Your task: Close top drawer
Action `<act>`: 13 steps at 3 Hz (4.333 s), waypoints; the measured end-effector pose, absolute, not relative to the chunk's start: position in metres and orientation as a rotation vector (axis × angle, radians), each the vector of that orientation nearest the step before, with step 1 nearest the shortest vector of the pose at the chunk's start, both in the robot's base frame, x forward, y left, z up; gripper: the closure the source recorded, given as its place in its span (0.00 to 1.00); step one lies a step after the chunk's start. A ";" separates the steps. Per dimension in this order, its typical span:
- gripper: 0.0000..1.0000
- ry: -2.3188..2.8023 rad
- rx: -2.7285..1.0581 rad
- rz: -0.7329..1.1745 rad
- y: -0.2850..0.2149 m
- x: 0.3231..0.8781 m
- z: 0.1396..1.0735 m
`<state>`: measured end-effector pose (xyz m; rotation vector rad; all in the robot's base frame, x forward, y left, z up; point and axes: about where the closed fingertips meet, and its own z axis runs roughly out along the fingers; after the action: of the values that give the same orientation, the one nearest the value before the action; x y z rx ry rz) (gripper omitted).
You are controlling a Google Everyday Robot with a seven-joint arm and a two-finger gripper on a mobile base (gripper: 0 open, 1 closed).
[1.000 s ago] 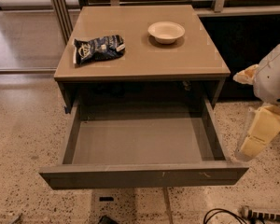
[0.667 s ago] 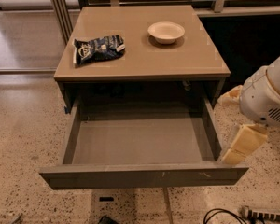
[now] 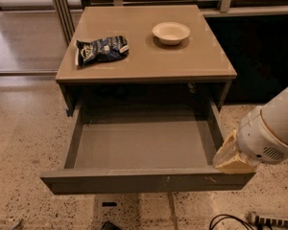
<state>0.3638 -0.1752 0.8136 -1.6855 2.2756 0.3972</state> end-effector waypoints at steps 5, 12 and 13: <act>1.00 2.274 -1.609 0.363 -0.206 0.358 0.817; 1.00 2.018 -1.714 0.781 -0.088 0.376 0.669; 1.00 2.018 -1.715 0.781 -0.088 0.376 0.669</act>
Offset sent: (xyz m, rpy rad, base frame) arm 0.0266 -0.0265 0.0095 -0.0239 -0.0644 -0.0049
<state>0.3763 -0.0879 0.6691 -1.7145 2.0183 0.7810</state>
